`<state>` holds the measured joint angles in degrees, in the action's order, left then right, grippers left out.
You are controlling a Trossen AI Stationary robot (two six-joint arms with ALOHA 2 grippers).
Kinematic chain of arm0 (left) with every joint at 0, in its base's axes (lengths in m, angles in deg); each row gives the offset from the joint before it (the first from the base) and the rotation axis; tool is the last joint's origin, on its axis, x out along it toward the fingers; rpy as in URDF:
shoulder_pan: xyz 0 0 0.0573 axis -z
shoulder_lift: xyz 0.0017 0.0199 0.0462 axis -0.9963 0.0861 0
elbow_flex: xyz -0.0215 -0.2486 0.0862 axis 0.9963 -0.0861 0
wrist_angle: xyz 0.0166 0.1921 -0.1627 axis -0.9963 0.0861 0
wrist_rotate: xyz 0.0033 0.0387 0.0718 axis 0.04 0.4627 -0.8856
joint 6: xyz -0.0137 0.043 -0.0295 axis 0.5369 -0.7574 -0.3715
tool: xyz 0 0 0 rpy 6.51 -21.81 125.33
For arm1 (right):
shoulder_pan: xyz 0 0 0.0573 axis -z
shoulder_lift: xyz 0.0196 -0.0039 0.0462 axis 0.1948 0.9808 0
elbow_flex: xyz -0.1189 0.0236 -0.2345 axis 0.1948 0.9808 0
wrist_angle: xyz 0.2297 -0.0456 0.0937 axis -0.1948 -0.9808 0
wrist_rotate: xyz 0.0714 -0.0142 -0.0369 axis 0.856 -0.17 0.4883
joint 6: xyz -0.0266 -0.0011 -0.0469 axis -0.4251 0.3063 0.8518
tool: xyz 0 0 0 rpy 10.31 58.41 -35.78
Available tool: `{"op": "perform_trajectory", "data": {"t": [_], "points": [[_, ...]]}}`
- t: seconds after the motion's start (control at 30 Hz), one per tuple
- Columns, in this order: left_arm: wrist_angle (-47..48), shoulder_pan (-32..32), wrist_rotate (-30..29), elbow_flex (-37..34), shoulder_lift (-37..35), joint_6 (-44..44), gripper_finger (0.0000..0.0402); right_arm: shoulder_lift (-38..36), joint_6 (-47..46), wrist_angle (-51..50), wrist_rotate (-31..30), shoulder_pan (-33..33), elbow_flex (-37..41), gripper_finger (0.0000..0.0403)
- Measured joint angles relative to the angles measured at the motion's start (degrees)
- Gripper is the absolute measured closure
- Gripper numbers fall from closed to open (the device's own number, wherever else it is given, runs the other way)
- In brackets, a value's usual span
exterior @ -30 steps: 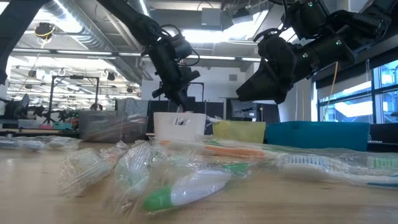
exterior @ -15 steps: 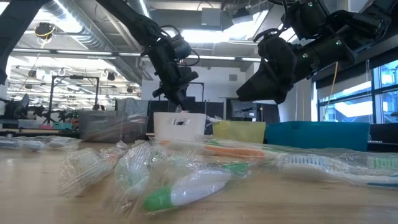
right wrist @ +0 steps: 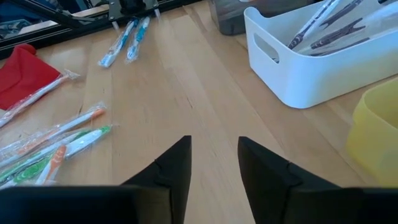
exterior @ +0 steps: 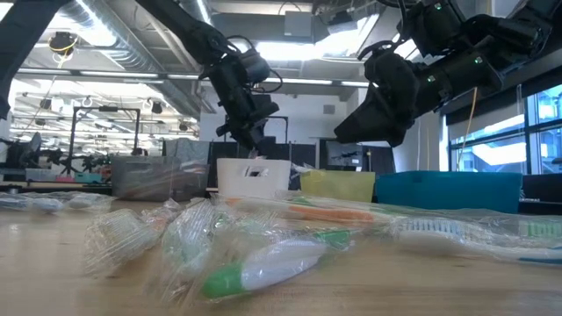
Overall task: Pick & Place Toothbrushes
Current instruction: Put the violet toothbrush into the white bin, then put the blue toothbrush into the yellow bin
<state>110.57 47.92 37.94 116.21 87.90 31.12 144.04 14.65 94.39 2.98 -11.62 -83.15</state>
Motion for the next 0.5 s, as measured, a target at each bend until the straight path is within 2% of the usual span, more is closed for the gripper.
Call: {"op": "perform_trajectory", "data": {"t": [0.23, 0.5], "points": [[0.0, 0.0, 0.0, 0.0, 0.0, 0.0, 0.0276, 0.0, -0.8, -2.6, 2.4, 0.0, 0.0, 0.0279], [0.0, 0.0, 0.0, 0.0, 0.0, 0.2, 0.0247, -0.1, -3.9, -2.6, 10.8, -1.7, 0.0, 0.0294]]}}
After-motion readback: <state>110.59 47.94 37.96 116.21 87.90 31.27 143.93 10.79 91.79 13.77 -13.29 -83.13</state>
